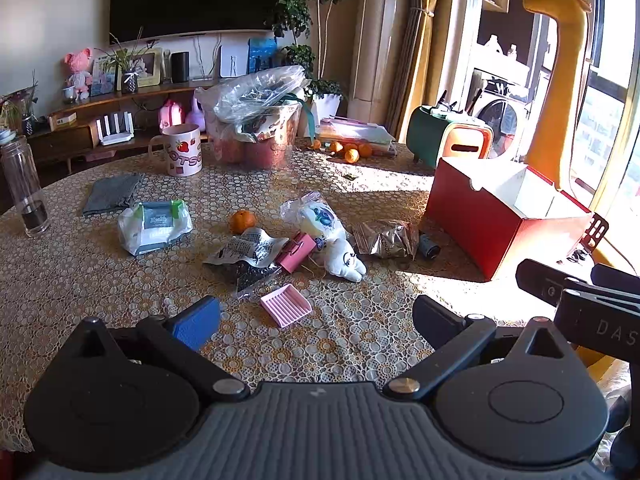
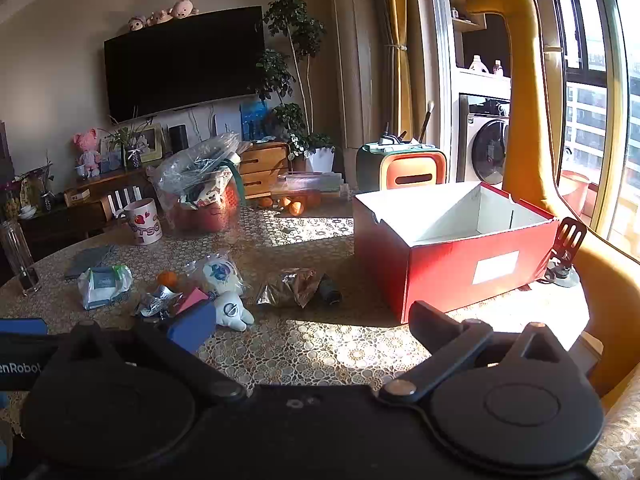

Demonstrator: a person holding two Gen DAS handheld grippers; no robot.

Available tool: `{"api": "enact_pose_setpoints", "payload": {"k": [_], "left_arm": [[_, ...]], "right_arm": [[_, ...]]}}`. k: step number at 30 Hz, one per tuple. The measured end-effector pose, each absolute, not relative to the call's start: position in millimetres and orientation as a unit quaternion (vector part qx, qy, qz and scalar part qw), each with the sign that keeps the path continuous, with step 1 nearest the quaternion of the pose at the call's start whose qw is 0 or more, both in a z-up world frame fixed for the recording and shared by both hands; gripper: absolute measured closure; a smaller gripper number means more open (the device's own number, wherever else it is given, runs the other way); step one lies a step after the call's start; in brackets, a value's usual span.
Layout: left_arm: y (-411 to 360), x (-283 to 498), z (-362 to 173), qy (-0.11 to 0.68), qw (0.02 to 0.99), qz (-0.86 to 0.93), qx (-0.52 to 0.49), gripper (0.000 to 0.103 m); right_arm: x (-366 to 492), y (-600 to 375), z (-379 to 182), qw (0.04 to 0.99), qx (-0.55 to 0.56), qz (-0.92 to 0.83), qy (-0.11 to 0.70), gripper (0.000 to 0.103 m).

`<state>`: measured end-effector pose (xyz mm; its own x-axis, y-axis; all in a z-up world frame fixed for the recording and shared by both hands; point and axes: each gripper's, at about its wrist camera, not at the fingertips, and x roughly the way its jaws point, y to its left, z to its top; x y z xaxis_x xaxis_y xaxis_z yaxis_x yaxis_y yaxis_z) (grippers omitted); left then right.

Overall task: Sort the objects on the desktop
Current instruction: 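Move the right tool toward the silver snack bag on the table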

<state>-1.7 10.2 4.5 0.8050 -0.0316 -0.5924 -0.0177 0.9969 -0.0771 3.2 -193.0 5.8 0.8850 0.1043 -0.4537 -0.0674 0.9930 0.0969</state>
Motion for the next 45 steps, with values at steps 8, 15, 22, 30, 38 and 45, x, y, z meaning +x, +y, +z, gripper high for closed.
{"api": "enact_pose_setpoints", "payload": {"k": [8,15,22,30,38,45], "left_arm": [[17,5,2,0.302,0.953,0.012,-0.029,0.0],[21,20,-7,0.295,0.955,0.013,-0.011,0.0],[25,45,-28,0.302,0.953,0.004,0.008,0.0],[28,70,-62,0.326,0.945,0.005,0.023,0.001],[24,93,-84,0.342,0.939,-0.005,0.036,0.001],[18,107,-98,0.352,0.935,-0.018,0.047,0.002]], "right_arm": [[14,-190,5,0.97,0.034,0.051,0.234,0.0],[30,-190,6,0.971,0.022,0.094,0.217,0.0],[62,-191,-8,0.964,0.032,0.108,0.24,0.0],[101,-179,-28,0.958,-0.004,0.133,0.255,0.001],[145,-171,-48,0.951,-0.024,0.141,0.276,0.007],[180,-165,-66,0.947,-0.038,0.141,0.287,0.011]]}}
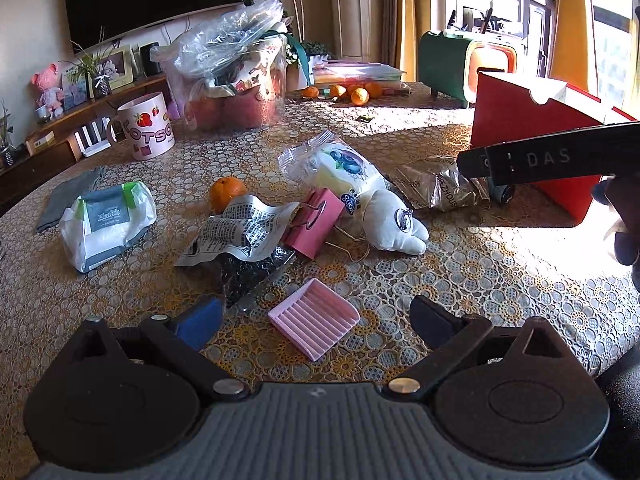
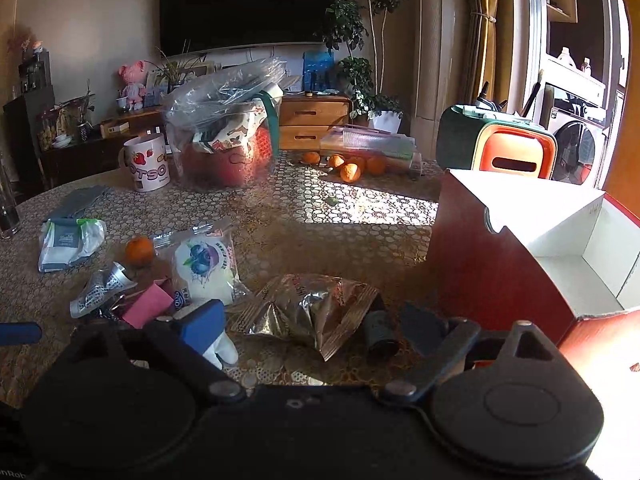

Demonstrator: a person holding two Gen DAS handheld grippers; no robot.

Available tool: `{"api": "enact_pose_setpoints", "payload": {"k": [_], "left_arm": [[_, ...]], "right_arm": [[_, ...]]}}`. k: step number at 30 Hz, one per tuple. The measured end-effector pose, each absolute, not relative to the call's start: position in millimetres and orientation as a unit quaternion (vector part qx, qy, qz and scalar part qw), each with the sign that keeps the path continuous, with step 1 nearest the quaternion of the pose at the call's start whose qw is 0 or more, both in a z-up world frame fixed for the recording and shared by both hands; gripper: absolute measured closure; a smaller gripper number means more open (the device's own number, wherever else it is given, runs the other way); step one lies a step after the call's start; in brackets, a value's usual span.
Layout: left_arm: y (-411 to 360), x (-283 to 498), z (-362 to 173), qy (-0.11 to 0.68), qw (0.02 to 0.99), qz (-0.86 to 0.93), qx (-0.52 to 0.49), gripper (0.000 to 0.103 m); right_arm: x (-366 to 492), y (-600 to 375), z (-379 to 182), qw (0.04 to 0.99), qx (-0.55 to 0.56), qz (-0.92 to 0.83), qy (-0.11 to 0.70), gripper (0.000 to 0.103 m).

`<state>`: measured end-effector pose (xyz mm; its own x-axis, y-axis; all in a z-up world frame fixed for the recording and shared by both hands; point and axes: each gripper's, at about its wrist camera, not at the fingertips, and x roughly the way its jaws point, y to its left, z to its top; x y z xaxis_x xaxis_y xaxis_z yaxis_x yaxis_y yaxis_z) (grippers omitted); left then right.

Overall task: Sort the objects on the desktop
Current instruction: 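Close the right gripper on the silver snack bag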

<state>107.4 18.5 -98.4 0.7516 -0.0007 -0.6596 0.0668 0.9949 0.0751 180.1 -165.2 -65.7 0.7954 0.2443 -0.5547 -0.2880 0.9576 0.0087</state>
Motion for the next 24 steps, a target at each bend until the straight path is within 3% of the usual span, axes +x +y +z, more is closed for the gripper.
{"api": "enact_pose_setpoints", "payload": {"k": [3,7,22,24], "left_arm": [[17,111,-104,0.356,0.933,-0.02,0.05,0.003],[16,116,-109,0.362,0.931,-0.021,0.054,0.01],[19,123,-120,0.368,0.929,-0.028,0.042,0.012],[20,125,-120,0.368,0.928,-0.035,0.032,0.019]], "right_arm": [[194,-164,-73,0.945,-0.039,0.139,0.294,0.013],[206,-159,-79,0.942,-0.036,0.146,0.3,0.013],[238,-140,-103,0.939,-0.04,0.119,0.319,0.015],[238,-137,-106,0.938,-0.044,0.121,0.321,0.016]]}}
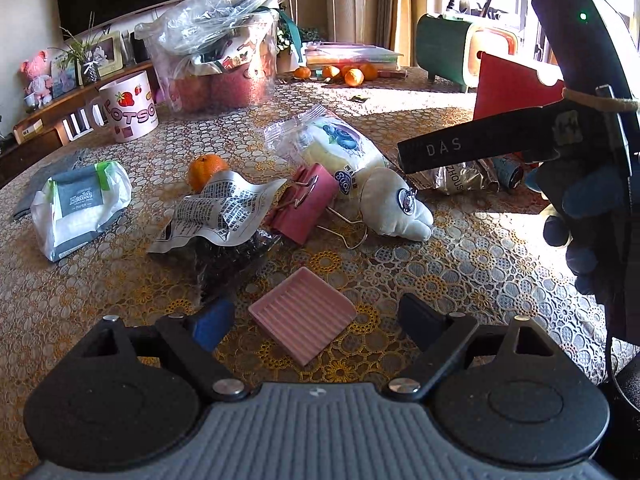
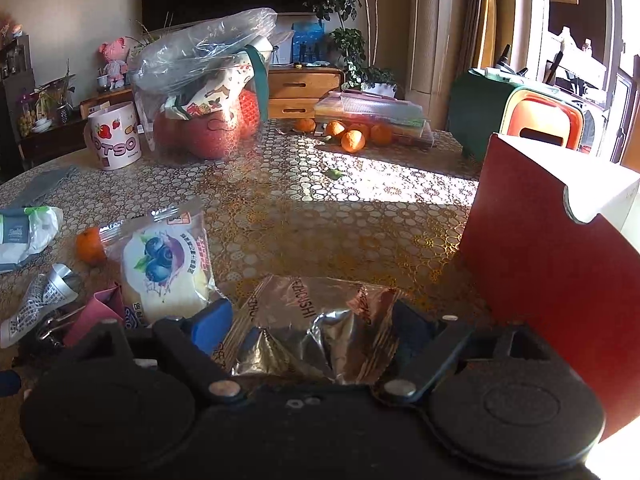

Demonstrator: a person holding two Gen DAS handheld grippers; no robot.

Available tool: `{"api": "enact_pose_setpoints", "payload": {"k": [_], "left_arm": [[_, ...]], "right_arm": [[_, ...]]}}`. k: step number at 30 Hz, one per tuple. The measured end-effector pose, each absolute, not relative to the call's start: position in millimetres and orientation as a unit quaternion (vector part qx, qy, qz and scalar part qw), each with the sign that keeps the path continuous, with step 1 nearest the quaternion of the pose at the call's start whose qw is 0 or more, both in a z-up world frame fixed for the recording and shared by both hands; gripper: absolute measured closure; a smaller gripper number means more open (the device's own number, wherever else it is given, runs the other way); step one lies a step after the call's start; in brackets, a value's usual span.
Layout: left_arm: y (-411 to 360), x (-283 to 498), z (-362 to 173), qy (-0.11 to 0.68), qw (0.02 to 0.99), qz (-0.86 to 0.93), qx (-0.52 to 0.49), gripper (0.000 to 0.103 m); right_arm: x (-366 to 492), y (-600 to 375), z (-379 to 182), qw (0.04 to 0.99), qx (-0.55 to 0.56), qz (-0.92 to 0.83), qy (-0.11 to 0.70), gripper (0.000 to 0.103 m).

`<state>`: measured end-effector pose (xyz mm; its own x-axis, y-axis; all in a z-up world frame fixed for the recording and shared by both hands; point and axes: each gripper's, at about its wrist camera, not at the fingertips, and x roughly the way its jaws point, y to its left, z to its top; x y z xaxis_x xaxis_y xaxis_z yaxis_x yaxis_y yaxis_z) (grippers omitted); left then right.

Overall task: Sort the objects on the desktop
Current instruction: 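Close the right gripper on the silver snack bag, then grasp the pink plastic tray with the left gripper while right lifts bag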

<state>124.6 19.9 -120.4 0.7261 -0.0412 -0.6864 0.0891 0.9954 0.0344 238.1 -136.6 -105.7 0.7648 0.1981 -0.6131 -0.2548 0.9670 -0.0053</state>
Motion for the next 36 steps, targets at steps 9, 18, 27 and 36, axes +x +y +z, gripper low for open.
{"api": "enact_pose_setpoints", "payload": {"k": [9,18,27,36], "left_arm": [[20,125,-119,0.367,0.929,-0.043,0.023,0.038],[20,126,-117,0.366,0.93,-0.04,0.02,0.047],[25,124,-115,0.371,0.928,-0.036,0.005,0.048],[20,117,-96,0.359,0.933,-0.035,0.001,0.048]], "right_arm": [[233,-128,-110,0.94,-0.076,0.116,0.31,0.03],[231,-131,-104,0.942,-0.074,0.116,0.305,0.045],[223,-142,-90,0.946,-0.053,0.11,0.299,0.051],[205,-162,-64,0.95,-0.035,0.117,0.287,0.051]]}}
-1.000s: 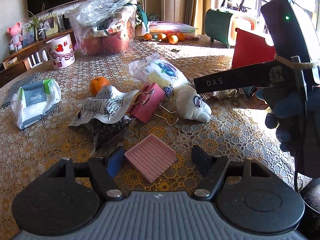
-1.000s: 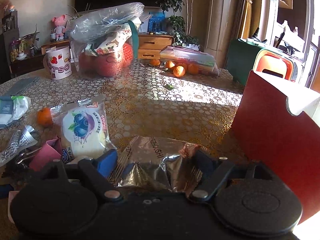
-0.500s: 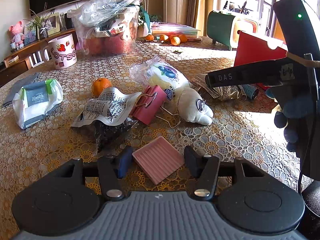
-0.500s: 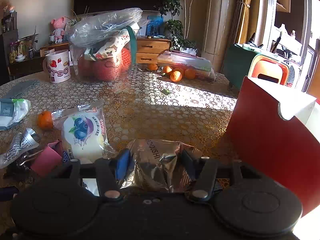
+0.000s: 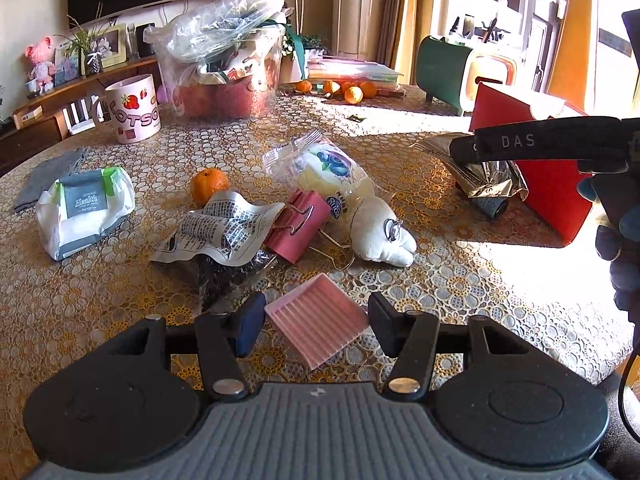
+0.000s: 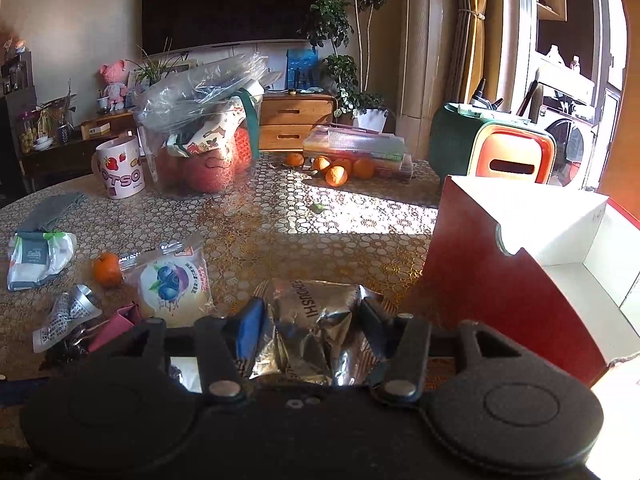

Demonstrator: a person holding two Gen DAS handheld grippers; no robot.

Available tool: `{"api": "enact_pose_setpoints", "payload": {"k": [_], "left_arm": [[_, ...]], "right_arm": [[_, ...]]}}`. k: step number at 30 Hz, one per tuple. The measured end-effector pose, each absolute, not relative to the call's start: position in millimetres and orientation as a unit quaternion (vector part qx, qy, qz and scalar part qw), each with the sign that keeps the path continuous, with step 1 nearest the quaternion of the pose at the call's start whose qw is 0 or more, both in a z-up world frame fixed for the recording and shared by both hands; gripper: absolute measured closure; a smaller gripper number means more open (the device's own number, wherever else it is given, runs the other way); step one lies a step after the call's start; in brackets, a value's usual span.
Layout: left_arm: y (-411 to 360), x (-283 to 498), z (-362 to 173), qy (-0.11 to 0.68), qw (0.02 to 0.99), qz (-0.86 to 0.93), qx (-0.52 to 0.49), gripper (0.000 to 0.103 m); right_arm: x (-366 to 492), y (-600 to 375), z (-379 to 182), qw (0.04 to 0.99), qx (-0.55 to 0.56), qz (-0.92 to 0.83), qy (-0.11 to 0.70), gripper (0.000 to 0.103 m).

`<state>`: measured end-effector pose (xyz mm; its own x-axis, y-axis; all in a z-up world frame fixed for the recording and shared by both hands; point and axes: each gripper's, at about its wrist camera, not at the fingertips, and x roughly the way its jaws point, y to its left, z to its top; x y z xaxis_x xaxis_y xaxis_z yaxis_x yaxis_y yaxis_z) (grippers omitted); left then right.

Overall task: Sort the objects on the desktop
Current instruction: 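Grasp the pink plastic tray with the left gripper while right lifts bag, then carry tray and bag into the red box with both tools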

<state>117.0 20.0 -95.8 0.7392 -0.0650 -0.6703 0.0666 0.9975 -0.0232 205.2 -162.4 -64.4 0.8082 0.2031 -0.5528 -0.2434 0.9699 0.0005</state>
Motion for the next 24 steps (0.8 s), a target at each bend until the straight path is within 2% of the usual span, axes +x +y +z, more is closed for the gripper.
{"api": "enact_pose_setpoints", "payload": {"k": [24], "left_arm": [[-56,114,1,0.287,0.954,-0.078,0.039,0.047]], "right_arm": [[146,-270,42,0.963,-0.005,0.159,0.217,0.051]]}}
